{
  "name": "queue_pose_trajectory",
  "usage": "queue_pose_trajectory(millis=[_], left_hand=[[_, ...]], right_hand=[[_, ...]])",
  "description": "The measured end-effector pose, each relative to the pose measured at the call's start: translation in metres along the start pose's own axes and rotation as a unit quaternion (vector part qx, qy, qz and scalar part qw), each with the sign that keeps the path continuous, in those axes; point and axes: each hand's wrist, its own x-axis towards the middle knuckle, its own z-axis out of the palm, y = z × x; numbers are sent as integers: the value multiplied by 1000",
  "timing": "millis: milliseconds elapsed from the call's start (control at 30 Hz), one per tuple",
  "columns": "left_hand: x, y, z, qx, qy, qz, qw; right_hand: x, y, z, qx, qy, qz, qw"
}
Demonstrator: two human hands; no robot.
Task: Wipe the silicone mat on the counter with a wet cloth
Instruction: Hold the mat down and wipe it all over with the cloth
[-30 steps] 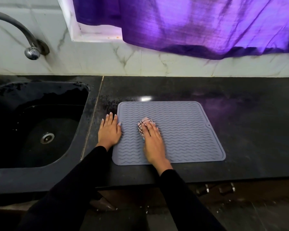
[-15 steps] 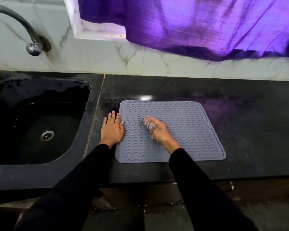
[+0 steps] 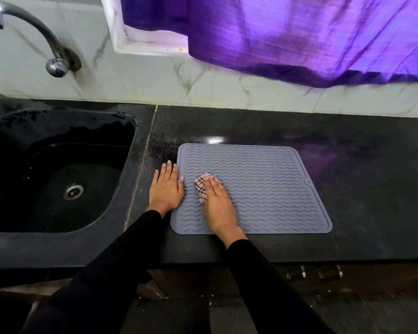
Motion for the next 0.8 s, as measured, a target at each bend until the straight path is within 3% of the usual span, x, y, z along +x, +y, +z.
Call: queue_pose_trajectory(millis=[200,267,333,400,433,533,667,733,800], left_hand=[[0,0,0,2,-7,-1,1000],[0,-1,-1,-1,-11,2,1000],[-2,-2,-2,-2,-18,4,1000],[-3,-2,-3,1,-22,8,1000],[-5,-2,-4,1,-19,8,1000],[-6,-1,-4,0,-9,5,1000],[-4,0,-2,2,-4,1,1000],[-3,-2,1,6,-2,2,1000],[-3,-3,2,9,-1,0,1000]], right_hand=[[3,0,-15,71,-23,24,997],[14,-2,-27,139,-54,73,986],[27,1,-48,346,-70,173,920],[33,15,-70,469,4,260,844],[34,26,-79,463,51,293,835],[15,48,-90,179,158,300,924],[-17,54,-60,36,96,183,978],[-25,59,-36,-70,56,124,988],[-24,65,-24,-96,55,106,988]])
